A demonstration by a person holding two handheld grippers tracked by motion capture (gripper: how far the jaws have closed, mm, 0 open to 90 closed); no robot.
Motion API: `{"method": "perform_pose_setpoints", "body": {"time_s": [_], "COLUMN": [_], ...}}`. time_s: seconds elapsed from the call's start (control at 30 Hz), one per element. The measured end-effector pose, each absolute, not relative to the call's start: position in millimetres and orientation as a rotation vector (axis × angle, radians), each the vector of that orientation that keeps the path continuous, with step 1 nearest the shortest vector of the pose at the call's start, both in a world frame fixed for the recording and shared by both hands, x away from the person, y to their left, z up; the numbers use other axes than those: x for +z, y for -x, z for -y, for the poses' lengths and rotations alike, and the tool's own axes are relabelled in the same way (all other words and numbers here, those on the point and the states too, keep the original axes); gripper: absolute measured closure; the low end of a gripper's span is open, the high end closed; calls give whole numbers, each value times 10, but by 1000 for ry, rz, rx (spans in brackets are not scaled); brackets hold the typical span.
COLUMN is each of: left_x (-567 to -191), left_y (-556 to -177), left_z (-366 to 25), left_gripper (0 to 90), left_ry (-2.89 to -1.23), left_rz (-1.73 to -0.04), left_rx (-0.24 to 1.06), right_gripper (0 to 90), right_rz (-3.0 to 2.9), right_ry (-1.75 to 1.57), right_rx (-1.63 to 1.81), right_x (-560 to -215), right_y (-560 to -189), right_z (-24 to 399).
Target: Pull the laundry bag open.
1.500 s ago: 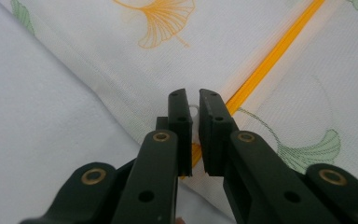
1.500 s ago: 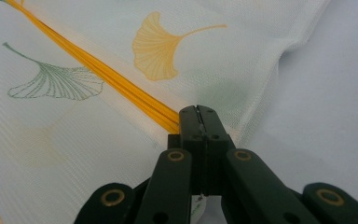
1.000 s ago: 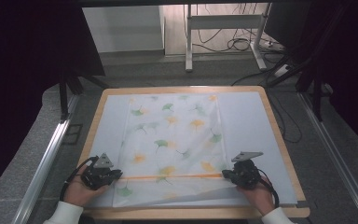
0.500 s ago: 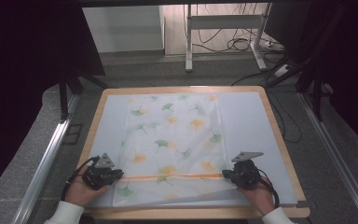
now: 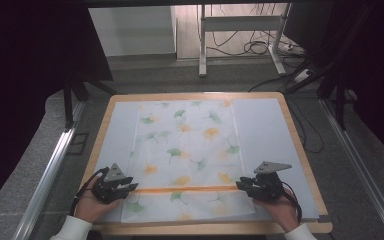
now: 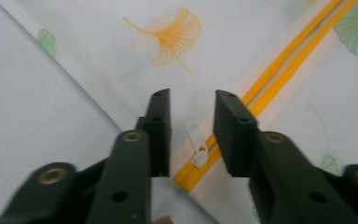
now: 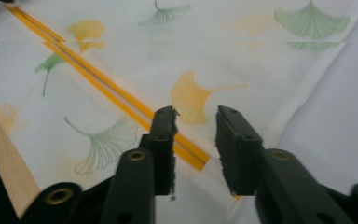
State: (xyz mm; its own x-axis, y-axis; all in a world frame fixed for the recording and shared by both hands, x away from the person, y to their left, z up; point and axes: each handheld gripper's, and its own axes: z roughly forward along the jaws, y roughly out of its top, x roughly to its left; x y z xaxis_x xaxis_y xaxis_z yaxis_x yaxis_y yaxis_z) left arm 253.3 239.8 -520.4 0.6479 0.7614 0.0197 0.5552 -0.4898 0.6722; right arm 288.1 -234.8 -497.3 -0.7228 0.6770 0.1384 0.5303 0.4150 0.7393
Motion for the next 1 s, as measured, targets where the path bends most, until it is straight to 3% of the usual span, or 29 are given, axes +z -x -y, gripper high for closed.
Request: {"method": "perform_pose_setpoints", "body": {"time_s": [0.13, 0.3, 0.6, 1.0], "left_x": [-5162, -5136, -5224, -5204], "left_y": [-2531, -2576, -2717, -2703], "left_z": [-2439, -2601, -2846, -2828], "left_gripper": [555, 509, 480, 454], "left_ry": [-2144, -2025, -1953, -1928], "left_rz": [-1065, -1195, -1310, -1302], "left_rx": [479, 565, 569, 580], "right_gripper": [520, 436, 396, 359], "right_rz": [-2414, -2331, -2195, -2194], "right_ry": [-1050, -1109, -1241, -1233], "right_rx": [1220, 1217, 1191, 1174], "right_x": [-4929, -4890, -4922, -4951], "right_y": [-2910, -3009, -3138, -3121], "right_z": [2357, 2495, 2879, 2893]}}
